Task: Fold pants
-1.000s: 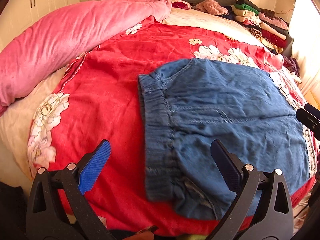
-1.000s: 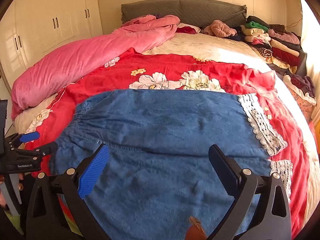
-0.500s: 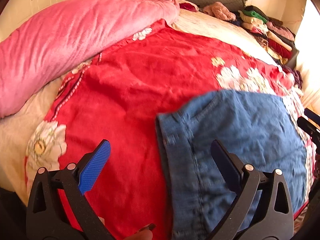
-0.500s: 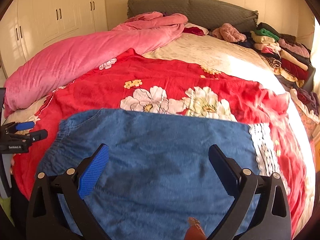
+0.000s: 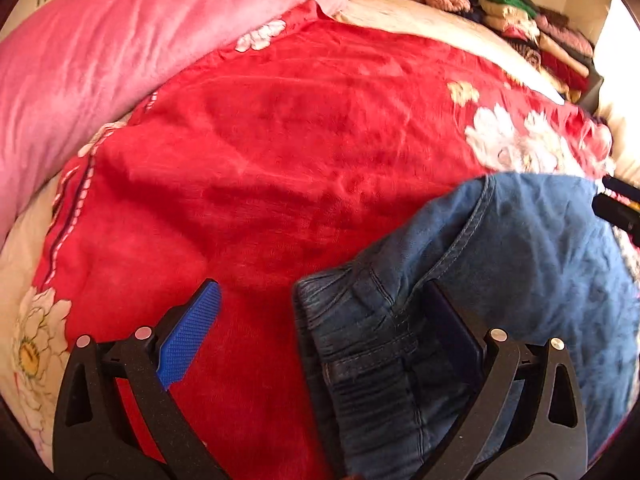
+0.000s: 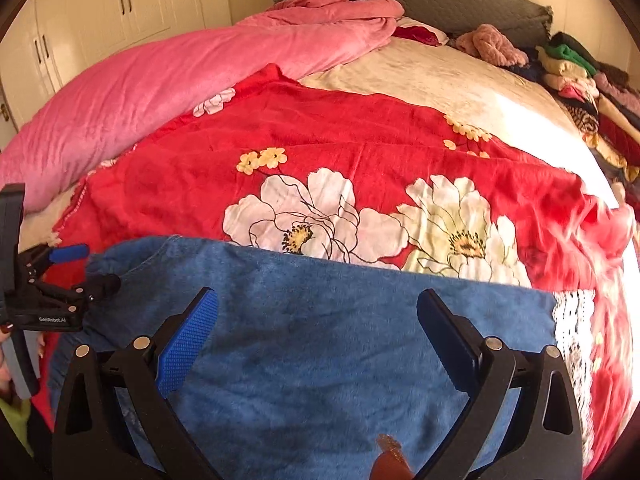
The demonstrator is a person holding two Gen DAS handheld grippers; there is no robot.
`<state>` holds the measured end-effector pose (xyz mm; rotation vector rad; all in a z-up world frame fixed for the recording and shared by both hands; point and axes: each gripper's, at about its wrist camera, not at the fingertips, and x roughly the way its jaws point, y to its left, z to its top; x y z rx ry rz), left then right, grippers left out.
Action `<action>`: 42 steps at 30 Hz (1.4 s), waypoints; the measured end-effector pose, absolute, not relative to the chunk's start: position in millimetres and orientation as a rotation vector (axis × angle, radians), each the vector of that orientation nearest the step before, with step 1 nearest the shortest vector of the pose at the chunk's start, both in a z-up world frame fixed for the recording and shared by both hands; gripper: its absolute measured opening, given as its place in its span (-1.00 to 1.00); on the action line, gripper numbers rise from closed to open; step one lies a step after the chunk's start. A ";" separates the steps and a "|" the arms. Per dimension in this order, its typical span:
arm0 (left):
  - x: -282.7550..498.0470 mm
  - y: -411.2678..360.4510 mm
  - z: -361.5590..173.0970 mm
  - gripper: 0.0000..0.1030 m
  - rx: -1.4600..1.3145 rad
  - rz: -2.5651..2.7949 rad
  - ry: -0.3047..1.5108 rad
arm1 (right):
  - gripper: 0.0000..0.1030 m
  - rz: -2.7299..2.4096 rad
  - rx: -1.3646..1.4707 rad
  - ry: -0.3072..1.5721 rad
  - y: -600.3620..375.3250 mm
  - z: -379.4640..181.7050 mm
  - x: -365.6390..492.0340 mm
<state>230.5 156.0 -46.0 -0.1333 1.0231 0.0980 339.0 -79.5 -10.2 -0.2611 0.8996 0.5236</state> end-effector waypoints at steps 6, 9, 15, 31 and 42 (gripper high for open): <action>224.0 147.6 -44.5 0.04 -0.072 0.008 0.974 | 0.92 0.531 -0.444 0.846 -58.4 -25.4 342.8; 216.9 147.2 -39.6 -0.27 -0.057 -0.013 0.941 | 0.92 0.546 -0.511 0.834 -47.5 -31.7 343.1; 202.2 154.3 -16.3 -0.42 -0.102 -0.048 0.848 | 0.92 0.604 -0.577 0.828 -26.3 -40.0 344.7; 169.8 140.2 13.9 -0.53 -0.070 -0.071 0.766 | -0.66 0.788 -0.584 0.751 5.6 -42.3 311.3; 154.2 139.4 19.5 -0.53 -0.056 -0.063 0.748 | -0.82 0.824 -0.336 0.655 -51.3 12.5 250.5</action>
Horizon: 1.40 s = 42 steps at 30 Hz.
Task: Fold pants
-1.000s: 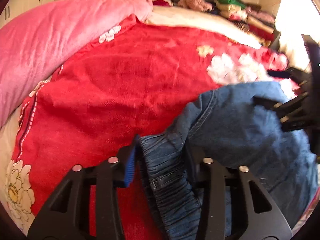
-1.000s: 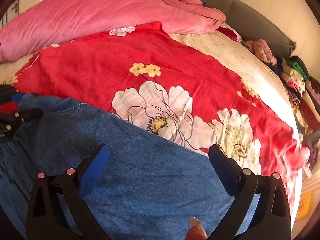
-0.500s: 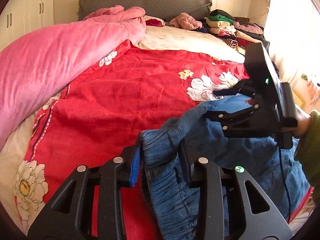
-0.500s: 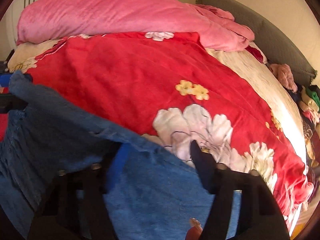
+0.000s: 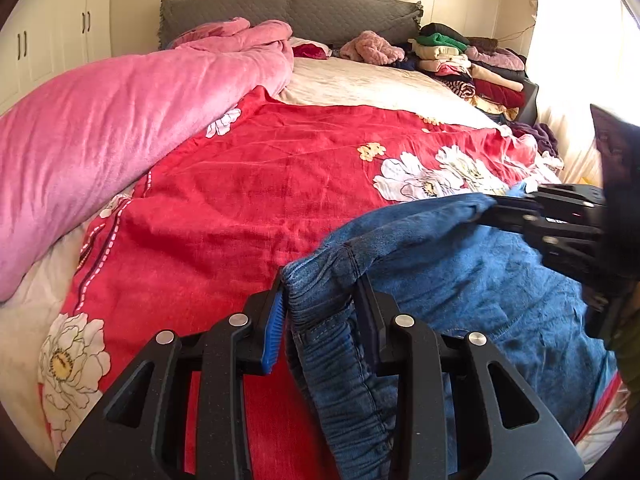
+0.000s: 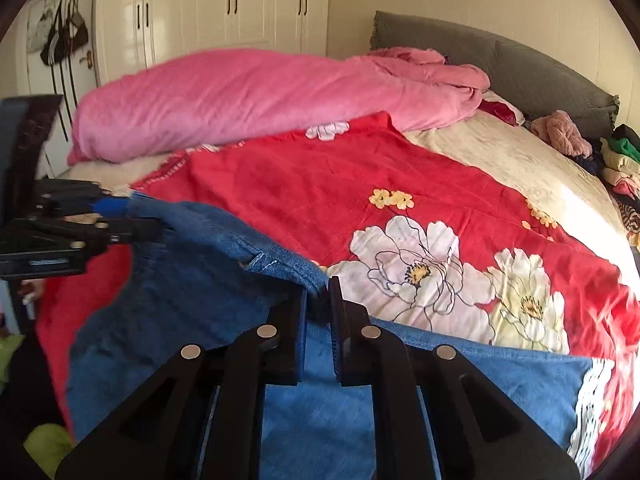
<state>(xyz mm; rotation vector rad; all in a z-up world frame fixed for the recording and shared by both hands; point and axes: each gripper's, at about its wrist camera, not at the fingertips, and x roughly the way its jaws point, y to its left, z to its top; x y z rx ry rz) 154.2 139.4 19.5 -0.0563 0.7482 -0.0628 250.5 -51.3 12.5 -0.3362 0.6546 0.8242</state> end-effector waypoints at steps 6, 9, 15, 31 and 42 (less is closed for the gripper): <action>130.8 132.0 26.3 -0.53 -0.048 -0.077 0.722 | -0.84 0.877 -0.269 0.639 -76.8 27.8 192.9; 114.9 126.4 28.4 -0.53 -0.035 -0.085 0.712 | -0.84 0.900 -0.256 0.637 -85.8 29.8 166.9; 74.2 116.5 21.0 -0.52 -0.037 -0.102 0.716 | -0.84 0.943 -0.266 0.661 -93.1 25.6 119.3; 20.0 131.6 -0.4 -0.51 -0.106 -0.069 0.794 | -0.84 1.015 -0.365 0.720 -89.5 -14.0 43.8; -2.3 139.8 24.4 -0.51 -0.162 -0.042 0.731 | -0.84 1.021 -0.391 0.766 -87.1 -37.5 30.1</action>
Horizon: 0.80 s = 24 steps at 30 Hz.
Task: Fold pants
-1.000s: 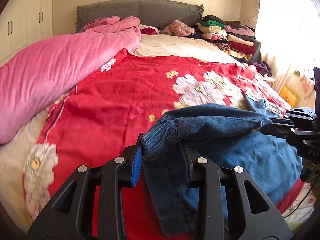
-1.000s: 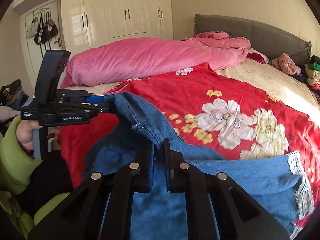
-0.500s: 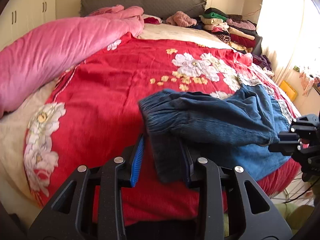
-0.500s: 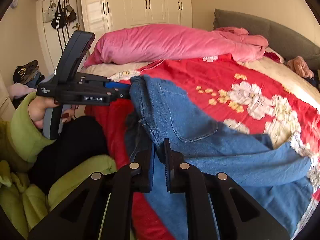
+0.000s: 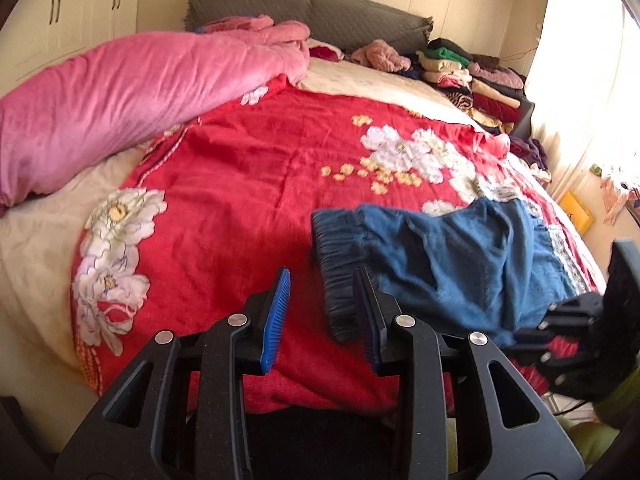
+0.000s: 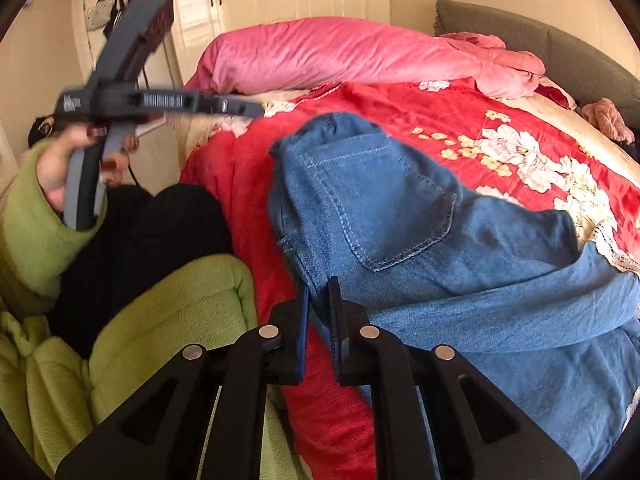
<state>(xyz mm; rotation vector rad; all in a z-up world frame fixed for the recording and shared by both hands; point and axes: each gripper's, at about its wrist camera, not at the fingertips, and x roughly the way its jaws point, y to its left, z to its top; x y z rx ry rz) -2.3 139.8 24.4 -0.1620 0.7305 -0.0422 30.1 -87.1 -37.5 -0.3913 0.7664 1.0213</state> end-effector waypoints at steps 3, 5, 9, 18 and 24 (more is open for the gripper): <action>4.2 115.3 25.9 -0.52 -0.123 -0.095 0.734 | -0.80 1.017 -0.375 0.798 -85.1 -45.0 34.0; 10.4 95.6 19.8 -0.51 -0.079 -0.142 0.752 | -0.77 1.017 -0.374 0.808 -83.8 -46.7 35.1; 28.7 75.6 -15.4 -0.51 -0.005 -0.155 0.868 | -0.57 1.040 -0.356 0.813 -91.9 -37.1 29.1; 28.4 78.5 -26.4 -0.51 -0.012 -0.160 0.877 | -0.41 0.943 -0.235 0.832 -105.6 -29.7 52.0; 26.5 80.4 -27.2 -0.50 -0.031 -0.176 0.874 | -0.34 0.879 -0.256 0.968 -101.4 -63.2 64.2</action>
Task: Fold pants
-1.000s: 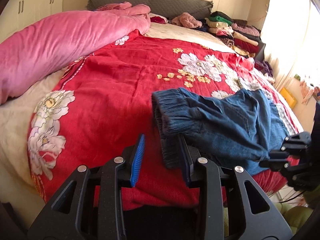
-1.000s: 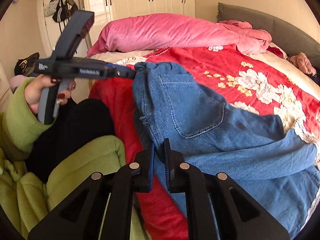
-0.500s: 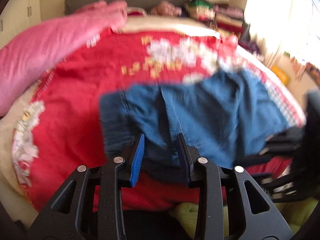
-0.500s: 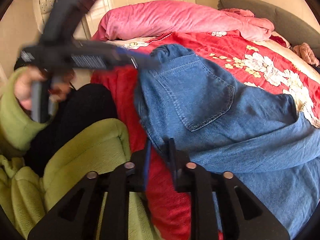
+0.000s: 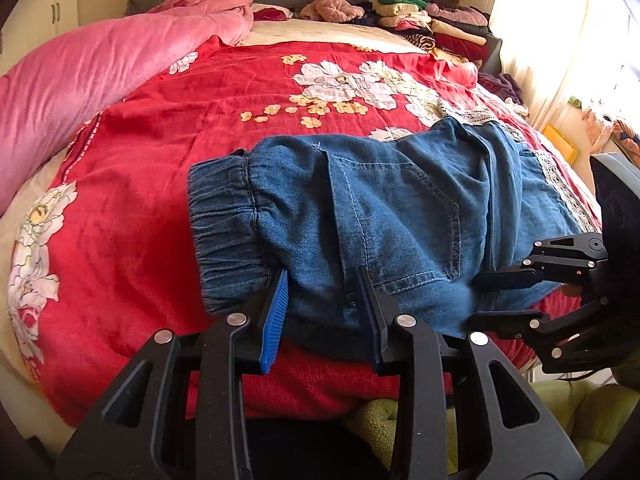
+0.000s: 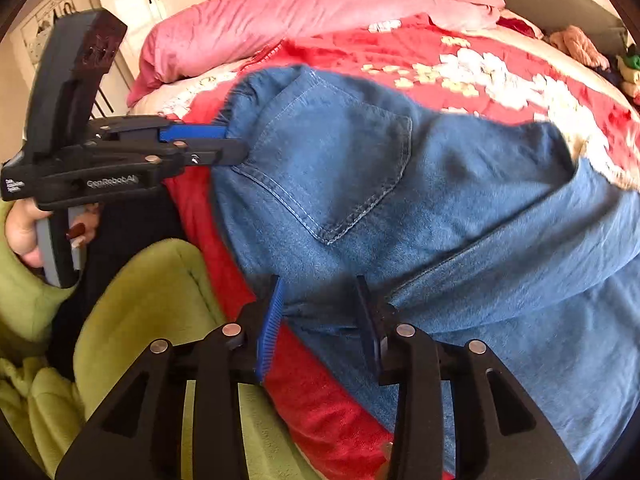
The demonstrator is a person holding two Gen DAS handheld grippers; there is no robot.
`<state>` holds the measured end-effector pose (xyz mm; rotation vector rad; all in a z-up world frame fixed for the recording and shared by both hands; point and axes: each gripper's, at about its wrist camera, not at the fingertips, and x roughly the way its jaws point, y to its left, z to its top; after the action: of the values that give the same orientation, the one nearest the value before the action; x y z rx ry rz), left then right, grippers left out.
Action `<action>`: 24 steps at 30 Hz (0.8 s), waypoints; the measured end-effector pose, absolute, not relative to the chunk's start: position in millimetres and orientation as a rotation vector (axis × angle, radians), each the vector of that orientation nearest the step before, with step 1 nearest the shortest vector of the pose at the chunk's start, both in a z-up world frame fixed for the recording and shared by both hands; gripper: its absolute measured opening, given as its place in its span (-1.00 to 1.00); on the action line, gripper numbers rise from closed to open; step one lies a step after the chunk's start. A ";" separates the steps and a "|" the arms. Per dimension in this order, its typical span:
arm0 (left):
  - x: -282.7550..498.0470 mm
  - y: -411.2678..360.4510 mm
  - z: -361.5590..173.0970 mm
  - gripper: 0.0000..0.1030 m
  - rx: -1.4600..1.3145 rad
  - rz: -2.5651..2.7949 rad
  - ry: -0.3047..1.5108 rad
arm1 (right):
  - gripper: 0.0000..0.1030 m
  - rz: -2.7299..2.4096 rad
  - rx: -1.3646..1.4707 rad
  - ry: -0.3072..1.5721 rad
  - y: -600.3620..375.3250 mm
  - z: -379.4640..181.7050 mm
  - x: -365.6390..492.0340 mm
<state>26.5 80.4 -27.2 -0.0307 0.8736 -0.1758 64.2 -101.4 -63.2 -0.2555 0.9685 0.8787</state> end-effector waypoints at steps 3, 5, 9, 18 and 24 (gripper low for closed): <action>24.0 81.4 -24.2 -0.47 -0.042 -0.172 0.863 | -0.29 0.890 -0.231 0.953 -106.3 -54.9 63.9; 22.1 82.2 -19.8 -0.34 -0.057 -0.176 0.852 | -0.10 0.888 -0.220 0.918 -111.8 -44.5 61.8; 17.1 79.3 -7.3 -0.11 -0.051 -0.174 0.823 | -0.03 0.849 -0.177 0.872 -125.0 -25.1 63.7; 6.7 65.6 16.3 0.40 -0.042 -0.171 0.771 | 0.47 0.752 -0.118 0.802 -158.1 -1.0 71.7; 3.8 48.9 27.5 0.55 -0.027 -0.196 0.753 | 0.48 0.652 -0.091 0.748 -188.4 15.8 81.8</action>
<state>3.8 48.9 27.5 -0.0272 0.7532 -0.1957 81.8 -188.4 15.8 -0.0909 0.7479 0.6515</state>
